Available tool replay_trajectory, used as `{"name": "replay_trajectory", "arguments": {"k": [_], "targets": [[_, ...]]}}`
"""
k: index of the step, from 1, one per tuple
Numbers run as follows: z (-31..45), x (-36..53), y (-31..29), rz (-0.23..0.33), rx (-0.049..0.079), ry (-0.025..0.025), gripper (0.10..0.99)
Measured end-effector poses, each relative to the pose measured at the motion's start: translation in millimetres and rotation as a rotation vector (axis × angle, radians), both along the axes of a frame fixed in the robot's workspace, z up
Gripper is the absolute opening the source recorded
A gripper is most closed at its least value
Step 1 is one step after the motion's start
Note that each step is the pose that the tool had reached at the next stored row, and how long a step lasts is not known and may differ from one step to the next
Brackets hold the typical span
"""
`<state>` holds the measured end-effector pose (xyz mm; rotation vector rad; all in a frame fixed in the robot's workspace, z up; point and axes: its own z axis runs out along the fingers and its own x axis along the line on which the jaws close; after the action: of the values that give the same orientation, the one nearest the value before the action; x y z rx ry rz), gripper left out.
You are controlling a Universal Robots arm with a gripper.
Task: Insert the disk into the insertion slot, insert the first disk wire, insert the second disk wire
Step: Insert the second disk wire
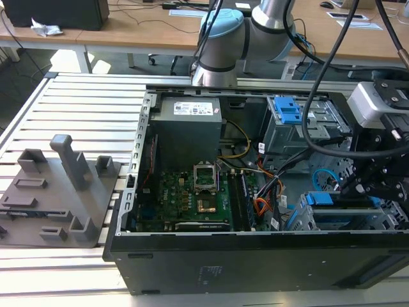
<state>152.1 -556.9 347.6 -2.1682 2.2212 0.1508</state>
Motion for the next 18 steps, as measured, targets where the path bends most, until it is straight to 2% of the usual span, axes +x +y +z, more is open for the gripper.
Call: {"name": "replay_trajectory", "arguments": {"k": [7, 18], "targets": [[1.7, 0.5, -0.3, 0.0, 0.0, 0.0, 0.161], [-0.2, 0.6, -3.0, -0.015, 0.0, 0.001, 0.161]]}}
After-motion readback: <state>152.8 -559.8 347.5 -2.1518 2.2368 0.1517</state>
